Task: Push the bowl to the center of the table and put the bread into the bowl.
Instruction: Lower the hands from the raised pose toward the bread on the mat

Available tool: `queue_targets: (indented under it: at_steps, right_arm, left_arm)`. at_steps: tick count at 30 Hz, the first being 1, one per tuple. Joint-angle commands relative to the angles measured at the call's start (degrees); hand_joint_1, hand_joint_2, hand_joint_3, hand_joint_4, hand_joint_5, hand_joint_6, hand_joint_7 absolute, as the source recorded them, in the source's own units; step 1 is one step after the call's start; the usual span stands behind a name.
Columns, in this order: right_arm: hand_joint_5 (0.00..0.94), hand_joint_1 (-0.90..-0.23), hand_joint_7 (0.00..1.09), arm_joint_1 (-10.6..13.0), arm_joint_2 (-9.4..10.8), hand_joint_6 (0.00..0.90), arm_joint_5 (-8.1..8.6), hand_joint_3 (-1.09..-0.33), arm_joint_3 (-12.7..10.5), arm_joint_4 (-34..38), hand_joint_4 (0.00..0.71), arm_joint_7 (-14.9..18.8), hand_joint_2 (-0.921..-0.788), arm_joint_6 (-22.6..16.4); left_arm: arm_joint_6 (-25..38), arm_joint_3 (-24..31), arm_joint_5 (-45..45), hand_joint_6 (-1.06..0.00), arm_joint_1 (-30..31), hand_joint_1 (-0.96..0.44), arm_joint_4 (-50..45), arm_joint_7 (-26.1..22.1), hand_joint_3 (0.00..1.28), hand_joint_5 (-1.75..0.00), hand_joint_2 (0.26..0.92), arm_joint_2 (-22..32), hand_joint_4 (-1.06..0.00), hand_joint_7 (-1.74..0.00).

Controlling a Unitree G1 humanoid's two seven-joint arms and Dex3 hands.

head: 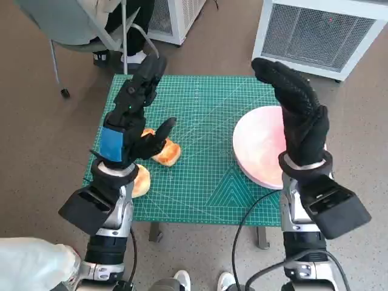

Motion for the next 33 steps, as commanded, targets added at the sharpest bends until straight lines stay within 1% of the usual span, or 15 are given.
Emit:
queue_targets:
  at_steps: [1, 4, 8, 10, 13, 14, 18, 19, 22, 27, 29, 33]
  right_arm:
    - [0.063, -0.558, 0.71, 1.42, -1.64, -0.001, 0.73, -0.791, -1.63, 2.17, 0.333, 0.57, -0.921, -0.84]
    - [0.062, -0.559, 0.71, 1.02, -2.95, -0.001, 1.07, -0.793, -3.24, 4.64, 0.333, 0.51, -0.921, -2.11]
    - [0.061, -0.558, 0.70, 0.33, -4.42, -0.001, 0.54, -0.802, -5.65, 8.47, 0.333, -0.92, -0.921, -3.84]
    - [0.060, -0.553, 0.69, 0.03, -5.14, -0.001, 0.00, -0.811, -7.11, 10.73, 0.331, -2.35, -0.921, -4.40]
    - [0.061, -0.542, 0.69, -0.32, -6.28, -0.001, -1.47, -0.829, -9.43, 14.66, 0.328, -5.75, -0.921, -5.05]
    - [0.062, -0.539, 0.70, -0.48, -6.81, -0.001, -2.17, -0.835, -10.29, 16.50, 0.327, -7.38, -0.921, -5.26]
    - [0.066, -0.531, 0.72, -1.13, -8.32, -0.001, -3.80, -0.851, -12.34, 22.25, 0.324, -11.66, -0.921, -6.08]
    - [0.066, -0.530, 0.72, -1.31, -8.63, -0.001, -4.04, -0.852, -12.67, 23.49, 0.322, -12.42, -0.921, -6.27]
    - [0.064, -0.527, 0.73, -2.29, -10.41, -0.001, -4.57, -0.853, -13.96, 30.03, 0.314, -15.35, -0.921, -6.65]
    - [0.060, -0.510, 0.72, -3.73, -12.54, -0.001, -5.31, -0.854, -15.10, 39.14, 0.302, -19.48, -0.921, -6.57]
    - [0.056, -0.505, 0.71, -4.18, -13.16, -0.001, -5.28, -0.859, -15.33, 42.27, 0.297, -20.76, -0.921, -6.10]
    - [0.046, -0.498, 0.69, -4.87, -13.51, -0.001, -4.24, -0.865, -15.82, 46.92, 0.285, -21.52, -0.921, -4.76]
  left_arm:
    - [-0.41, -0.07, 0.67, -0.39, 0.71, -0.42, -0.70, 0.09, 0.39, 0.00, 0.921, 0.25, -0.33, -0.04]
    - [-0.32, -0.21, 0.56, -0.39, 0.90, -0.42, -0.98, 0.05, 0.39, 0.00, 0.921, 0.10, -0.33, -0.04]
    - [-0.29, -0.28, 0.37, -0.39, 1.10, -0.42, -1.04, -0.11, 0.39, 0.00, 0.921, 0.05, -0.33, -0.04]
    - [-0.38, -0.23, 0.16, -0.39, 1.17, -0.42, -0.92, -0.27, 0.39, 0.00, 0.921, 0.12, -0.33, -0.04]
    - [-0.36, -0.20, -0.03, -0.39, 1.33, -0.42, -1.04, -0.40, 0.39, 0.00, 0.921, 0.17, -0.33, -0.04]
    - [-0.38, -0.15, -0.03, -0.39, 1.38, -0.42, -1.03, -0.40, 0.39, 0.00, 0.921, 0.22, -0.33, -0.04]
    - [-0.47, 0.02, -0.02, -0.39, 1.50, -0.42, -0.88, -0.41, 0.39, 0.00, 0.921, 0.34, -0.33, -0.04]
    - [-0.46, 0.05, -0.02, -0.39, 1.51, -0.42, -0.87, -0.40, 0.39, 0.00, 0.921, 0.36, -0.33, -0.04]
    - [-0.45, 0.10, 0.22, -0.39, 1.64, -0.42, -0.94, -0.13, 0.39, 0.00, 0.921, 0.31, -0.33, -0.04]
    - [-0.64, 0.19, 0.46, -0.39, 1.75, -0.42, -0.81, 0.13, 0.39, 0.00, 0.921, 0.26, -0.33, -0.04]
    - [-0.56, 0.20, 0.43, -0.39, 1.80, -0.42, -0.88, 0.19, 0.39, 0.00, 0.921, 0.23, -0.33, -0.04]
    - [-0.19, 0.06, 0.58, -0.39, 1.89, -0.41, -1.23, 0.42, 0.39, 0.00, 0.921, 0.09, -0.33, -0.04]
